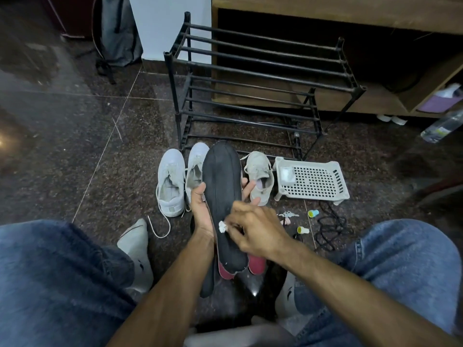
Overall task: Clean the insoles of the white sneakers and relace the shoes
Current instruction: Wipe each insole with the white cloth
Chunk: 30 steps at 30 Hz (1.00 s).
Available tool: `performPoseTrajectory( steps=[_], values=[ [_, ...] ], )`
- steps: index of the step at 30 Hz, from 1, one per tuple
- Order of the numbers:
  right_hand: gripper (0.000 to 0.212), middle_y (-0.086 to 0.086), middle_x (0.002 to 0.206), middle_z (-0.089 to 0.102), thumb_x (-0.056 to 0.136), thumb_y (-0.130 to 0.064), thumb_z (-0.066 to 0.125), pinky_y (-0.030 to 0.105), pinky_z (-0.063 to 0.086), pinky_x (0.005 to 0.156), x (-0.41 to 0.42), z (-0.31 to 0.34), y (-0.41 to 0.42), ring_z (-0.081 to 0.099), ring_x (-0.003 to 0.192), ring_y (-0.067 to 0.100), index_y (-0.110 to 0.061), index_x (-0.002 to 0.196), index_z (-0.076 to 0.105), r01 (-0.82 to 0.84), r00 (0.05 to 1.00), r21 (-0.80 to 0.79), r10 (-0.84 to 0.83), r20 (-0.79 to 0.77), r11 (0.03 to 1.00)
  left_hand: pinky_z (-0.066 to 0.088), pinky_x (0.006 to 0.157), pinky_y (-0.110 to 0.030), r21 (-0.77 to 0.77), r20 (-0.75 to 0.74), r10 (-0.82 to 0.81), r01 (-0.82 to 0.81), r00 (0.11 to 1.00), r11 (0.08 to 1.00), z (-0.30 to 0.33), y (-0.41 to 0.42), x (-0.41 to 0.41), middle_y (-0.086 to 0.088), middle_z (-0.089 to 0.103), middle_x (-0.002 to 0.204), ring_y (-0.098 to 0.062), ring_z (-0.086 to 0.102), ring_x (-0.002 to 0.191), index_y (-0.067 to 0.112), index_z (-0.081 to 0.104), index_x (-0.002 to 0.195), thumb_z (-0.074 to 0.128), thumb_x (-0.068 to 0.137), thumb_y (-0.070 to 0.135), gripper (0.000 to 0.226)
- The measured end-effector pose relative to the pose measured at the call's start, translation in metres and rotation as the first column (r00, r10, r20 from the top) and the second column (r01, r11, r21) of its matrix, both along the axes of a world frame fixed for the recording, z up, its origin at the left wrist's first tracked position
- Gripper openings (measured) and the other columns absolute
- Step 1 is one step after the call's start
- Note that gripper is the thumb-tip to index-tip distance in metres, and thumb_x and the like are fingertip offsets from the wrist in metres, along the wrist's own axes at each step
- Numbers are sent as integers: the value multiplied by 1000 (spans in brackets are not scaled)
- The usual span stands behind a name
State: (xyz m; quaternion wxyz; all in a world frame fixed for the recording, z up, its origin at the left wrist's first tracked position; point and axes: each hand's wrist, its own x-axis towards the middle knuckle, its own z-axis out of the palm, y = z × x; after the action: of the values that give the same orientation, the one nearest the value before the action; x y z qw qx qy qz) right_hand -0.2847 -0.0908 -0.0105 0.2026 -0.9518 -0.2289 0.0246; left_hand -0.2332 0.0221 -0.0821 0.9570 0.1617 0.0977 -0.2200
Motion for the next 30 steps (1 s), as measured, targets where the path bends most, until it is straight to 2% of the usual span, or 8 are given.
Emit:
performPoseTrajectory(
  steps=[5,7,11,14,19,22,27,30],
  values=[
    [19,-3,99,58,91,-26,52,40,48,77,40,10,-1,62,86,30,-20,93,70,193,981,-56,-190,48,980,55,87,-33,94,-39,59,-56,997,994,11,-2,3,-18,66,112,-27,67,96,3,70,108,48,76,41,55],
    [19,-2,95,59,90,-23,54,39,49,72,28,9,1,61,82,29,-19,93,72,122,992,-4,-122,16,993,47,100,-43,60,-28,33,-31,999,998,13,0,4,-22,57,129,-34,58,115,1,59,126,46,76,45,68],
    [15,-10,87,55,85,-22,57,38,51,64,-12,-4,-4,59,75,16,-20,85,72,-14,996,84,22,-88,996,40,101,-63,-80,-31,59,-61,998,995,13,6,2,-20,57,129,-42,47,131,-3,66,119,43,78,50,70],
    [9,-19,96,49,84,-28,65,34,50,68,1,-13,-16,57,80,8,-28,86,74,189,978,221,-164,-126,957,46,99,-55,-98,-31,65,-68,997,993,14,7,7,-21,47,143,-40,44,133,-2,57,130,35,85,56,76],
    [10,-11,83,57,82,-17,71,27,48,72,7,-26,1,57,74,6,-25,79,76,459,886,344,-398,-237,819,30,114,-51,64,-133,47,-39,990,997,13,3,17,-19,53,139,-35,49,131,3,51,137,43,86,60,77],
    [12,-12,78,59,81,-14,70,20,41,64,12,-33,3,53,63,0,-22,73,74,546,838,372,-491,-239,751,44,105,-47,199,-172,44,-9,984,980,11,-1,14,-19,58,133,-33,59,116,4,54,135,49,87,61,75],
    [11,-8,72,66,82,-19,70,31,52,64,32,-42,4,61,62,11,-23,72,74,637,770,465,-533,-351,615,57,76,-34,291,-145,-99,138,984,947,13,-7,-3,-15,72,93,-25,70,81,1,76,91,60,80,44,47],
    [8,-10,82,63,84,-23,69,26,42,64,37,-35,-1,56,67,8,-24,79,75,593,805,374,-533,-259,713,59,71,-32,272,-137,-148,181,979,945,11,-11,-6,-16,72,83,-26,71,76,-1,76,81,54,86,34,42]
  ],
)
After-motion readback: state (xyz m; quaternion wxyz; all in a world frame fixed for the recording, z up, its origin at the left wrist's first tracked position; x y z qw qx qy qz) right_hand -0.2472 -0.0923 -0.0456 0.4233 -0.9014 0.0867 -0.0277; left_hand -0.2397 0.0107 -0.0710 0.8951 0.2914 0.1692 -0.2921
